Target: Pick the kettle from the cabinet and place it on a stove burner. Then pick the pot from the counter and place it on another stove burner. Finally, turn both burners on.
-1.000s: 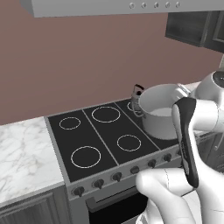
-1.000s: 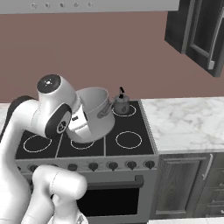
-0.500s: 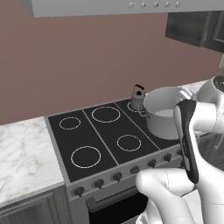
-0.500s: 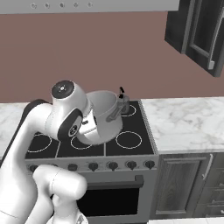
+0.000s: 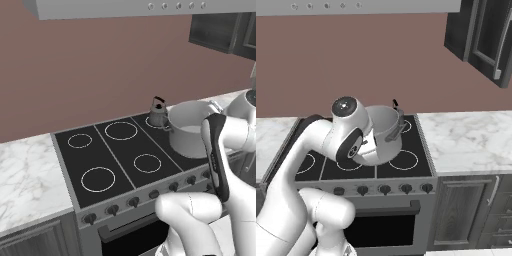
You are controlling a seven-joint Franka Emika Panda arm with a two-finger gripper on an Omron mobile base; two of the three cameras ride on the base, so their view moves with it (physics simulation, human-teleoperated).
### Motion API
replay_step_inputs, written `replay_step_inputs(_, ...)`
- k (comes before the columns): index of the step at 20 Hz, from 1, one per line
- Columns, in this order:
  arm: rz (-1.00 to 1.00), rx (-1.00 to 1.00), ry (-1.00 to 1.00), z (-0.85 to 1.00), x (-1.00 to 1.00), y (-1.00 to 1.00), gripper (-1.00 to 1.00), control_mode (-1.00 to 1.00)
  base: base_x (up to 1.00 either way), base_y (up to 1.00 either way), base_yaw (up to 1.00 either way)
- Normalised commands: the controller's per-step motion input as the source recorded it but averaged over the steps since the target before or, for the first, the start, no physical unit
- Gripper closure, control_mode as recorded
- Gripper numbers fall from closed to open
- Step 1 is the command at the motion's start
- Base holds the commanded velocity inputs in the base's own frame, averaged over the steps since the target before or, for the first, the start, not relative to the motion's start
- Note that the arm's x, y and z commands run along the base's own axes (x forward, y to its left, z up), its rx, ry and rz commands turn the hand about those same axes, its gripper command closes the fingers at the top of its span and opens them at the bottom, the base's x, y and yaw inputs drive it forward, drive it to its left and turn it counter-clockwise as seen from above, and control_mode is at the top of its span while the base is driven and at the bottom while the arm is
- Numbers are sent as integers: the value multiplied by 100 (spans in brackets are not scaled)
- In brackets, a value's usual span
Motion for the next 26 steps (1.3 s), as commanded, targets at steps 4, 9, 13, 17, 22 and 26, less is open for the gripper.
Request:
replay_step_inputs(4, -4, 4, 0, -17, 25, -16, 100, -100, 0, 0, 0)
replay_step_inputs(9, -4, 3, 0, -20, 19, -18, 100, -100, 0, 0, 0)
replay_step_inputs(13, -4, 2, 0, -21, 18, -18, 100, -100, 0, 0, 0)
replay_step_inputs(17, -4, 2, 0, -21, 18, -17, 100, -100, 0, 0, 0)
replay_step_inputs(22, -4, 2, 0, -18, 15, -16, 100, -100, 0, 0, 0)
replay_step_inputs(26, -3, 1, 0, -16, 11, -12, 100, -100, 0, 0, 0)
